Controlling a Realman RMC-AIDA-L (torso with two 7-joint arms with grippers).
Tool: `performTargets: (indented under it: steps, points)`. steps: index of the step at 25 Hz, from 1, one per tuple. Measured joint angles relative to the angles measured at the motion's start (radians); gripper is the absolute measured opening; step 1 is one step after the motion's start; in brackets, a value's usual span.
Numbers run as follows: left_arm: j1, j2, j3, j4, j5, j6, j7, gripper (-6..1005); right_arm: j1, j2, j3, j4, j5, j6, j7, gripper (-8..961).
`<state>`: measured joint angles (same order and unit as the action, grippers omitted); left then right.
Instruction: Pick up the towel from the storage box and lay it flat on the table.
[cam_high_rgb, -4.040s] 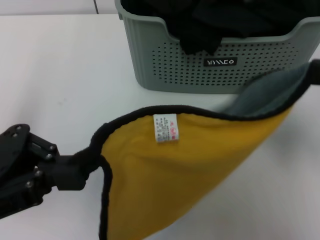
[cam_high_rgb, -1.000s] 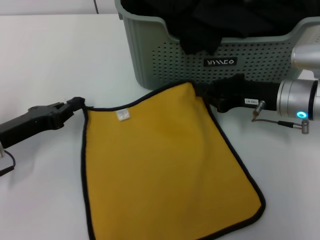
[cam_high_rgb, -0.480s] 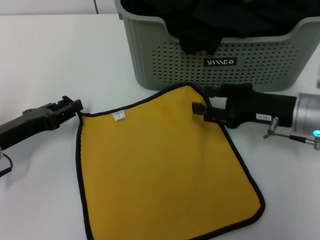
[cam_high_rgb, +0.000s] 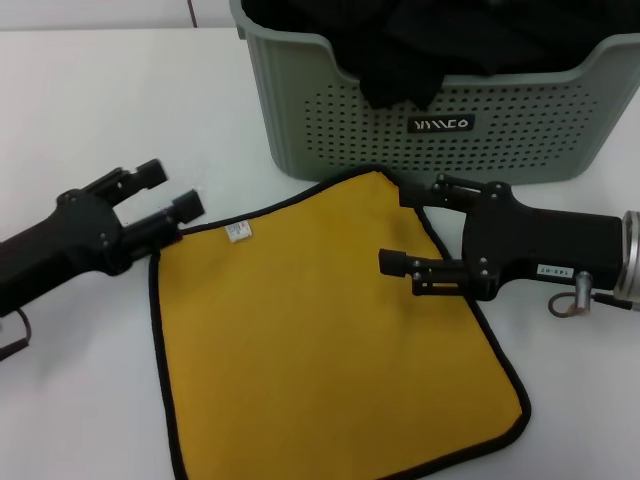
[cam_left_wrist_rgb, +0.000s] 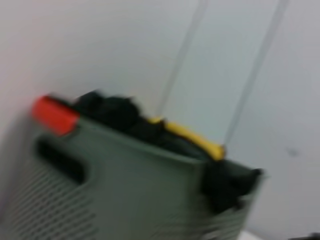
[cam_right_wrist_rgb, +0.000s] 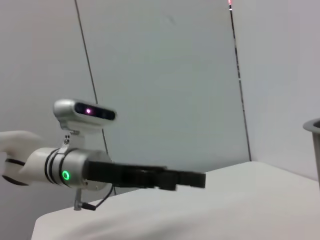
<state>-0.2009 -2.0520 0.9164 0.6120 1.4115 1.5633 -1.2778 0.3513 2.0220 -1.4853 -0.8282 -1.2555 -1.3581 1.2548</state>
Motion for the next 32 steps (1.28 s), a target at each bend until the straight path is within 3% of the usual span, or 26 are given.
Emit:
performTargets:
  steps: [2,6,12,18,32]
  points:
    - [-0.001,-0.006,0.004,0.004,-0.002,0.062,0.046,751,-0.001,0.000,-0.003,0.000,-0.003,-0.009,-0.010,827]
    - [-0.030,-0.016,0.057,0.000,0.063,0.159,0.133,797,-0.001,-0.003,-0.001,-0.003,-0.016,-0.074,-0.029,821]
    - [-0.064,-0.032,0.081,-0.001,0.145,0.240,0.203,792,-0.007,-0.034,0.029,-0.004,-0.020,-0.241,-0.034,815]
    - [-0.105,-0.037,0.094,-0.008,0.176,0.270,0.221,788,-0.008,-0.029,0.093,0.021,-0.073,-0.353,-0.043,812]
    - [-0.106,-0.036,0.094,-0.029,0.178,0.311,0.217,787,0.015,-0.026,0.093,0.056,-0.099,-0.412,-0.044,811]
